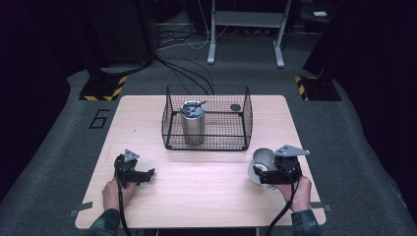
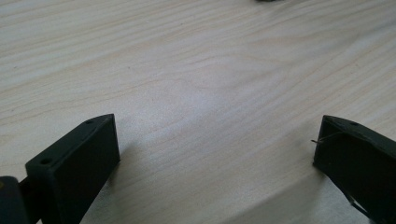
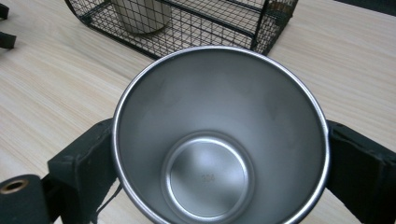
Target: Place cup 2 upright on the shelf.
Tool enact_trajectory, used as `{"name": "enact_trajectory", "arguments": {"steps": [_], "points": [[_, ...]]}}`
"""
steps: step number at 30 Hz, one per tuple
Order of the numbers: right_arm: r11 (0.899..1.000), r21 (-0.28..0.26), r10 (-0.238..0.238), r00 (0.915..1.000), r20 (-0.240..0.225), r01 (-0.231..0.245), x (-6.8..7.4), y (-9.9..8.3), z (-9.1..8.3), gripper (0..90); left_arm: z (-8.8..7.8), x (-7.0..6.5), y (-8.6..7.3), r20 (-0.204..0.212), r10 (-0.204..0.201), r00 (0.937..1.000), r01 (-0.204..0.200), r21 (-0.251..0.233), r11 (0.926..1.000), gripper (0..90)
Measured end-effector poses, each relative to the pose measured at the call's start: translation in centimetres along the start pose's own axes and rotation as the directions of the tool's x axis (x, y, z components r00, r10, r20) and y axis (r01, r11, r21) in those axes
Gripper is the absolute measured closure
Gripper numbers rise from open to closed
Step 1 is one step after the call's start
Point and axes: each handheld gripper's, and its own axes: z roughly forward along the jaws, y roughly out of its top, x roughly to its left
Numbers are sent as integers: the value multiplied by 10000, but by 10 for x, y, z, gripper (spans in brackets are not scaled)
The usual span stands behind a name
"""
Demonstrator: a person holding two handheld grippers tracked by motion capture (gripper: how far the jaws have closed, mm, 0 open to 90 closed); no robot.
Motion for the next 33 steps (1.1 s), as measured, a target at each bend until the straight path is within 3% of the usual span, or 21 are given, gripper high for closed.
{"name": "enact_trajectory", "arguments": {"steps": [13,23,25,33], "points": [[9992,4,-403,9981,-468,404,19,23,17,61,1,-1,0,-2,-158,9999,158,-138,9998,0],[9970,15,-773,9944,-723,777,25,42,26,61,1,-1,0,-13,-141,9999,141,-129,9998,0],[9968,-13,-801,9940,-751,802,26,45,27,61,0,0,0,6,14,10000,-14,3,10000,0],[9964,-136,-851,9926,-871,842,27,58,25,61,0,0,0,6,20,10000,-20,6,10000,0]]}}
